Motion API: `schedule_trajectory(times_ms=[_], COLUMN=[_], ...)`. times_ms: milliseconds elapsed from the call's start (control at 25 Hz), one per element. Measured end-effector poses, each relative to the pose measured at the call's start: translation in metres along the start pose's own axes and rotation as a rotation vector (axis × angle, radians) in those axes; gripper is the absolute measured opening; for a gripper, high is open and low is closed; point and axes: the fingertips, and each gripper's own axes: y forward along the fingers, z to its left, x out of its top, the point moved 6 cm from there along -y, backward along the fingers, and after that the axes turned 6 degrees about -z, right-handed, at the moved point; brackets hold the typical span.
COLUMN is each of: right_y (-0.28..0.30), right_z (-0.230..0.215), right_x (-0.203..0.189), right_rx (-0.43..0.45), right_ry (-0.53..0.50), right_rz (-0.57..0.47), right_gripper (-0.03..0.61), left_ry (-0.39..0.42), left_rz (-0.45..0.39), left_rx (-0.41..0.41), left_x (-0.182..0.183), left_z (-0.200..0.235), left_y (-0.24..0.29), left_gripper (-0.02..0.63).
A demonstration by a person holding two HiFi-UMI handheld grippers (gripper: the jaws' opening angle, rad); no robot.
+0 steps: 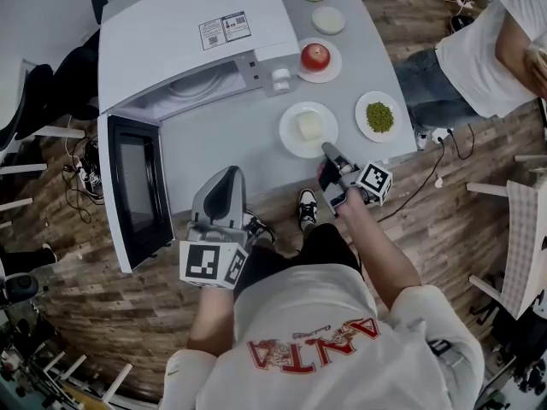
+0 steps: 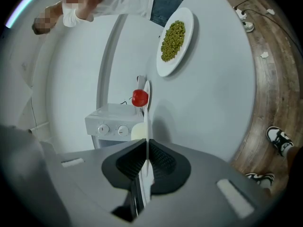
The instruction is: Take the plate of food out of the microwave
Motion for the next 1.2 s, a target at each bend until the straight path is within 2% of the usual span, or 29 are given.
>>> schedule_trajectory(times_ms=[280, 640, 720, 840, 960, 1080, 1200], right_y=[0.003, 0.006, 0.008, 0.009, 0.010, 0.010, 0.010], right_z=[-0.008, -0.011, -0.006, 0.005, 0.014, 0.019, 0.021], right_x=[0.005, 0.004, 0.004, 0.001, -0.003, -0.008, -0.013], right_rx=[-0.025, -0.058, -0.056, -0.066, -0.071, -0.106, -0.170], right_ry=[0.013, 0.011, -0.046, -0.176, -0.263, -0.370, -0.526], right_rz=[-0.039, -0.031, -0.001, 0.075, 0.133, 0.199, 0.283], right_gripper=[0.018, 0.020, 0.020, 0.099, 0.164, 0.186, 0.192], left_ry=[-0.002, -0.008, -0.006, -0.010, -0.017, -0.017, -0.020], left_rz=[0.011, 0.016, 0.009, 0.010, 0.009, 0.006, 0.002], left_rx=[0.016, 0.008, 0.003, 0.002, -0.002, -0.008, -0.011], left_x=[-0.004, -0.005, -0.003, -0.003, -0.002, 0.000, 0.001], left_z=[0.008, 0.011, 0.012, 0.012, 0.013, 0.013, 0.013], left_y=[-0.003, -0.003, -0.003, -0.003, -0.003, -0.004, -0.003], left_gripper=[0.012, 0.012, 0.012, 0.012, 0.012, 0.012, 0.012])
